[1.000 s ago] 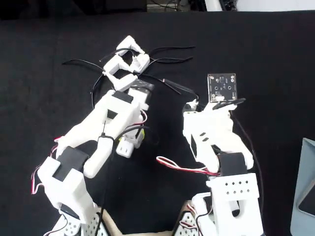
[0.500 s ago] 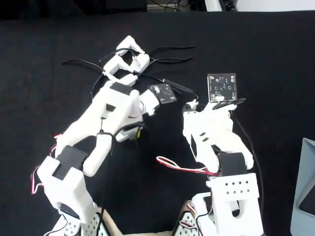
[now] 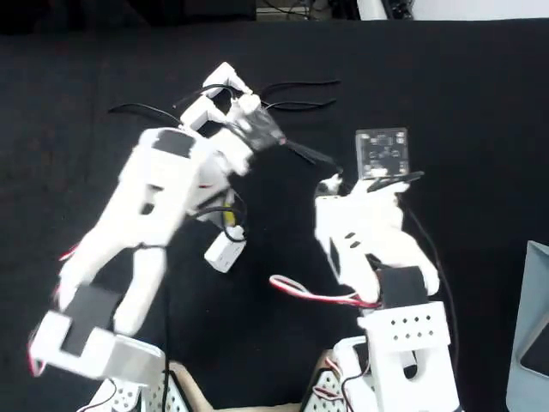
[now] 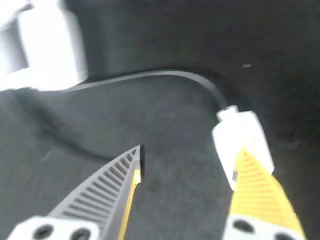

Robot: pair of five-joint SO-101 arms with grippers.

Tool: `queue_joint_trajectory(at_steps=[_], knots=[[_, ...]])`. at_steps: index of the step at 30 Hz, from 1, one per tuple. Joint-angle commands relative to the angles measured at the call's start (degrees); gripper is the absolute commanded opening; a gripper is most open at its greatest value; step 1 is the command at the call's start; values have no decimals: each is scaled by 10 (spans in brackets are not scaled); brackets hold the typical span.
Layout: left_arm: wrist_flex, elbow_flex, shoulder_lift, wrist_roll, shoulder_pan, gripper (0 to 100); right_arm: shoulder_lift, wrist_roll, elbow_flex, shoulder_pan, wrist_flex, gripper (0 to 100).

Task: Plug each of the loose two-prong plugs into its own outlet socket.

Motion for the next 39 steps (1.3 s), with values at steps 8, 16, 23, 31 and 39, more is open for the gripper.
queue_joint_trajectory(at_steps=[8, 16, 23, 31, 39], knots=[[-16, 204, -286, 128, -224, 292, -7, -1, 11, -191, 4, 13], [-134, 456, -438, 213, -306, 292, 58, -1, 70, -282, -93, 12], [-149, 519, -493, 228, -335, 292, 177, -2, 66, -338, -147, 12], [-155, 554, -492, 228, -338, 292, 227, -2, 66, -340, -171, 12], [-195, 588, -492, 228, -338, 292, 233, -2, 71, -340, -211, 12]])
